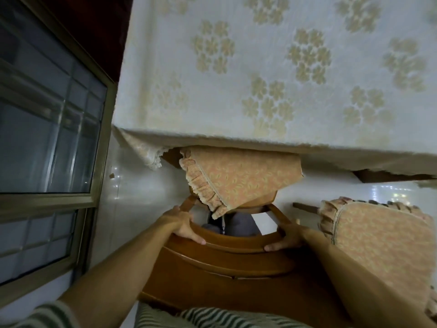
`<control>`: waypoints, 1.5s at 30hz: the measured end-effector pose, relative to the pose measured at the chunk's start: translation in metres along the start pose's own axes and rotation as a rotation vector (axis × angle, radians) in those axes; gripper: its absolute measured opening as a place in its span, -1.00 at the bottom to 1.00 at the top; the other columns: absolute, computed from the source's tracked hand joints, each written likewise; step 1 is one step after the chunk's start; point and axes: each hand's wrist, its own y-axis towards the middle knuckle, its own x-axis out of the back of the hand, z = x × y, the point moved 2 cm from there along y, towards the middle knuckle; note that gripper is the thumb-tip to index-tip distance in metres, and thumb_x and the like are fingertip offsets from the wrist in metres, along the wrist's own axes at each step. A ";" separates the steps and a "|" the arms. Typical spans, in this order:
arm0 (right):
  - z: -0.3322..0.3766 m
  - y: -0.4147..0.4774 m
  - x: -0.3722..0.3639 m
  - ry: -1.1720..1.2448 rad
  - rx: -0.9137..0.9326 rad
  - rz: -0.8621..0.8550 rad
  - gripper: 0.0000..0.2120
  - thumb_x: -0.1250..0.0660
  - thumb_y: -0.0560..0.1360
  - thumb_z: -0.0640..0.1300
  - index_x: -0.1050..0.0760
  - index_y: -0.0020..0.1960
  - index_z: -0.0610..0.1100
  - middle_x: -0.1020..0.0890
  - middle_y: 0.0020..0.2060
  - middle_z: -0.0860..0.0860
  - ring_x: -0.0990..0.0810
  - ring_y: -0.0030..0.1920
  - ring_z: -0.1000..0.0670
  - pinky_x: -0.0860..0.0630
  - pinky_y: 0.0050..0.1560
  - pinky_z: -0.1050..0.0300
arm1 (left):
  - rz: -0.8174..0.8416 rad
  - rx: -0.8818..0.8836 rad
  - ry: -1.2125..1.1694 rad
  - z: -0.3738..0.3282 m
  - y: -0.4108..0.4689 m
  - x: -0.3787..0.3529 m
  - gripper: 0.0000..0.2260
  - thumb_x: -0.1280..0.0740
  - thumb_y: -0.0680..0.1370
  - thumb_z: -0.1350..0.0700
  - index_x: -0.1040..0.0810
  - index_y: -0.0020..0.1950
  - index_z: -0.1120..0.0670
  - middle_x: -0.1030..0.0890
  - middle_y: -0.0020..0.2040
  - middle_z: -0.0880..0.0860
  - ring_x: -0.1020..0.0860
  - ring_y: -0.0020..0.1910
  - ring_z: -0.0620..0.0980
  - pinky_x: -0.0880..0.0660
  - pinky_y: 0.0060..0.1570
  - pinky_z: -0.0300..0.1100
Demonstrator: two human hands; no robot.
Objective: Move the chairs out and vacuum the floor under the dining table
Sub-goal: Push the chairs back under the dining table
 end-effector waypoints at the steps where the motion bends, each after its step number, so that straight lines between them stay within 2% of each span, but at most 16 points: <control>1: 0.000 0.005 0.006 -0.004 -0.001 0.004 0.28 -0.35 -0.07 0.66 -0.23 0.49 0.03 -0.14 0.55 -0.11 -0.16 0.52 -0.20 -0.18 0.50 -0.20 | -0.007 0.006 -0.002 0.000 0.003 0.009 -0.05 -0.42 0.23 -0.48 -0.26 0.53 -0.14 -0.12 0.56 0.15 -0.22 0.49 0.23 -0.32 0.40 0.13; 7: 0.013 0.024 0.069 -0.028 0.047 0.005 0.28 -0.33 -0.04 0.67 -0.21 0.52 0.02 -0.22 0.52 -0.09 -0.19 0.50 -0.17 -0.20 0.50 -0.16 | -0.016 0.021 -0.015 -0.004 0.024 0.068 -0.02 -0.41 0.23 -0.47 -0.20 0.56 -0.13 -0.09 0.58 0.16 -0.18 0.51 0.24 -0.28 0.42 0.18; 10: 0.022 0.025 0.109 -0.060 0.027 -0.027 0.16 -0.33 0.09 0.62 -0.20 0.52 0.04 -0.19 0.47 -0.10 -0.19 0.47 -0.20 -0.24 0.46 -0.15 | -0.020 0.023 -0.043 -0.006 0.036 0.092 -0.03 -0.42 0.27 -0.44 -0.17 0.57 -0.12 -0.08 0.58 0.14 -0.18 0.52 0.22 -0.27 0.43 0.15; 13: 0.030 0.030 0.134 -0.080 0.049 -0.042 0.30 -0.34 -0.05 0.66 -0.15 0.54 0.05 -0.21 0.43 -0.10 -0.24 0.43 -0.20 -0.30 0.43 -0.18 | -0.018 0.031 -0.044 -0.008 0.040 0.113 -0.04 -0.41 0.29 -0.44 -0.16 0.57 -0.12 -0.05 0.59 0.15 -0.17 0.53 0.21 -0.27 0.43 0.12; 14: 0.033 0.031 0.140 -0.084 0.042 -0.041 0.25 -0.36 0.01 0.63 -0.17 0.53 0.03 -0.19 0.44 -0.11 -0.24 0.43 -0.21 -0.30 0.43 -0.17 | -0.022 0.035 -0.042 -0.008 0.043 0.118 -0.05 -0.41 0.30 -0.44 -0.16 0.57 -0.12 -0.05 0.59 0.16 -0.18 0.52 0.21 -0.27 0.42 0.12; 16: 0.038 0.031 0.148 -0.096 0.017 -0.040 -0.01 -0.39 0.23 0.50 -0.26 0.49 0.00 -0.11 0.46 -0.14 -0.23 0.45 -0.22 -0.29 0.44 -0.14 | -0.020 0.039 -0.039 -0.006 0.047 0.127 -0.05 -0.41 0.29 -0.44 -0.16 0.57 -0.12 -0.04 0.59 0.15 -0.18 0.52 0.21 -0.27 0.43 0.12; 18: 0.041 0.034 0.156 -0.105 0.016 -0.036 -0.10 -0.39 0.29 0.45 -0.28 0.47 0.00 -0.09 0.47 -0.15 -0.23 0.45 -0.22 -0.29 0.45 -0.14 | -0.009 0.040 -0.042 -0.004 0.049 0.135 -0.05 -0.41 0.27 -0.46 -0.17 0.56 -0.14 -0.06 0.58 0.14 -0.18 0.52 0.21 -0.28 0.42 0.12; 24: 0.048 0.044 0.172 -0.148 0.009 -0.022 -0.03 -0.36 0.28 0.48 -0.22 0.52 0.00 -0.05 0.52 -0.16 -0.17 0.50 -0.23 -0.25 0.46 -0.15 | 0.028 0.024 -0.052 -0.002 0.054 0.156 -0.05 -0.43 0.25 -0.46 -0.21 0.54 -0.13 -0.13 0.57 0.09 -0.23 0.50 0.17 -0.34 0.38 0.08; 27: 0.050 0.045 0.178 -0.144 0.010 -0.018 -0.02 -0.36 0.28 0.48 -0.22 0.53 -0.01 -0.05 0.53 -0.16 -0.13 0.52 -0.21 -0.23 0.46 -0.13 | 0.042 0.021 -0.049 -0.004 0.053 0.163 -0.07 -0.41 0.31 -0.42 -0.18 0.56 -0.09 -0.13 0.59 0.08 -0.22 0.51 0.15 -0.32 0.39 0.07; 30: 0.053 0.047 0.184 -0.144 0.025 -0.008 0.03 -0.35 0.26 0.50 -0.19 0.54 -0.03 -0.12 0.54 -0.13 -0.12 0.53 -0.16 -0.23 0.46 -0.08 | 0.040 0.028 -0.032 -0.006 0.050 0.169 -0.08 -0.39 0.35 -0.41 -0.14 0.58 -0.09 -0.08 0.60 0.08 -0.19 0.53 0.16 -0.28 0.41 0.07; 34: 0.058 0.044 0.187 -0.140 0.042 -0.022 0.05 -0.37 0.28 0.48 -0.14 0.56 -0.07 -0.25 0.51 -0.07 -0.23 0.49 -0.12 -0.30 0.44 -0.02 | 0.038 0.050 -0.003 -0.008 0.045 0.171 -0.09 -0.34 0.34 -0.46 -0.12 0.58 -0.14 -0.05 0.60 0.11 -0.18 0.53 0.19 -0.28 0.43 0.09; 37: 0.066 0.035 0.185 -0.245 -0.001 -0.054 -0.02 -0.27 0.39 0.46 -0.08 0.58 -0.09 -0.18 0.53 -0.11 -0.15 0.52 -0.16 -0.24 0.48 -0.07 | 0.020 0.074 0.024 -0.009 0.039 0.167 -0.14 -0.27 0.40 -0.47 -0.10 0.58 -0.15 -0.02 0.60 0.16 -0.16 0.53 0.23 -0.26 0.45 0.11; 40: 0.070 0.025 0.176 -0.342 -0.058 -0.103 -0.17 -0.18 0.47 0.43 -0.08 0.58 0.02 -0.09 0.54 -0.16 -0.14 0.51 -0.21 -0.23 0.47 -0.16 | -0.028 0.094 0.081 -0.011 0.029 0.157 -0.23 -0.17 0.48 -0.44 -0.05 0.60 -0.16 0.05 0.61 0.15 -0.09 0.54 0.27 -0.24 0.45 0.18; 43: 0.064 0.022 0.161 -0.341 -0.018 -0.153 -0.31 -0.13 0.47 0.43 -0.22 0.49 0.11 -0.20 0.50 -0.13 -0.23 0.45 -0.22 -0.27 0.41 -0.23 | -0.049 0.085 0.124 -0.011 0.011 0.146 -0.29 -0.11 0.52 -0.42 -0.04 0.60 -0.16 0.05 0.61 0.14 -0.03 0.55 0.29 -0.13 0.47 0.25; 45: 0.061 0.007 0.154 -0.356 -0.006 -0.195 -0.38 -0.13 0.48 0.40 -0.24 0.46 0.17 -0.25 0.48 -0.09 -0.26 0.43 -0.21 -0.30 0.39 -0.22 | -0.077 0.063 0.119 -0.012 0.000 0.141 -0.31 -0.10 0.55 -0.39 -0.05 0.60 -0.15 0.06 0.62 0.15 -0.01 0.55 0.31 -0.05 0.48 0.31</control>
